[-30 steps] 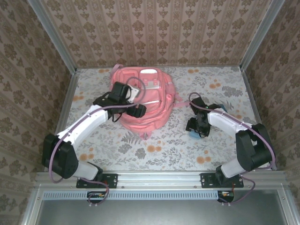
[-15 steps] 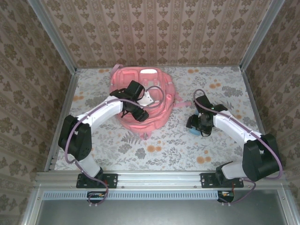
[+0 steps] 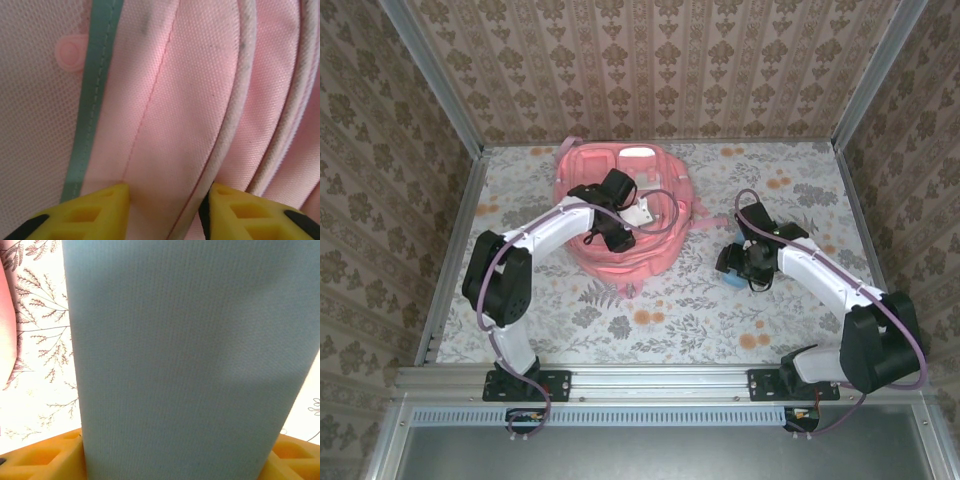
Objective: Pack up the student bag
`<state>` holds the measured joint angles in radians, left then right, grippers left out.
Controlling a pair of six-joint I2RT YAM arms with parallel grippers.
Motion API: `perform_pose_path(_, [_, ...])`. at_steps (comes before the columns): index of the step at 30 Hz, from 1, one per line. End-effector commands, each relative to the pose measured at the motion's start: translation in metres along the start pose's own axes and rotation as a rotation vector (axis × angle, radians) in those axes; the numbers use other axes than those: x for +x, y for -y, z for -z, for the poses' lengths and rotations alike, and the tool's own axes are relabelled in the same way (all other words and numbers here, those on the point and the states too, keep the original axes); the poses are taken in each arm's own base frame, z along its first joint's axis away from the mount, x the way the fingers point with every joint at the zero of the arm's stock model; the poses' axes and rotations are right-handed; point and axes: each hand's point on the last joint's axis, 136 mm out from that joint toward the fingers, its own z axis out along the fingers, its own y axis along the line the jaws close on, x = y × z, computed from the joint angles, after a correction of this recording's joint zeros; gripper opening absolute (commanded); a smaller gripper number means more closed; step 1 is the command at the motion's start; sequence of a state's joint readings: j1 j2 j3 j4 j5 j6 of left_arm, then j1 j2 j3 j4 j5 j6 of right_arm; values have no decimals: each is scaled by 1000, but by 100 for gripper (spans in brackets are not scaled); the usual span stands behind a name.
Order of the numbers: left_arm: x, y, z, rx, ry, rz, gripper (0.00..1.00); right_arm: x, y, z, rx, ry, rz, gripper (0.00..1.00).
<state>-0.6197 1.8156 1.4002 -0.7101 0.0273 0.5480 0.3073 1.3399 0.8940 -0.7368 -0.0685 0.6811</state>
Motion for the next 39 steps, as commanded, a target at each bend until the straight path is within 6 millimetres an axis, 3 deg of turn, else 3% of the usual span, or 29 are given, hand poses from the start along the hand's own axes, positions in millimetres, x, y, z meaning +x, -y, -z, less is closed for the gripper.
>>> perform_pose_path(1, [-5,-19,3,-71,-8,-42,34,0,-3,6,-28,6,-9,67])
perform_pose_path(10, [-30,-25,36,-139,106,-80,8,-1,-4,13,-34,19,-8,67])
perform_pose_path(14, [-46,-31,63,-199,199,-86,0,-3,-6,21,-47,36,6,67])
perform_pose_path(18, [-65,-33,97,-236,314,-71,0,-4,-14,31,-92,46,39,67])
perform_pose_path(23, [-88,-38,137,-275,440,7,0,0,-43,48,-204,42,141,67])
perform_pose_path(28, [-111,-44,165,-299,565,120,0,10,-88,62,-300,14,273,67])
perform_pose_path(39, [-124,-40,177,-278,632,179,0,12,-150,54,-337,-69,449,67])
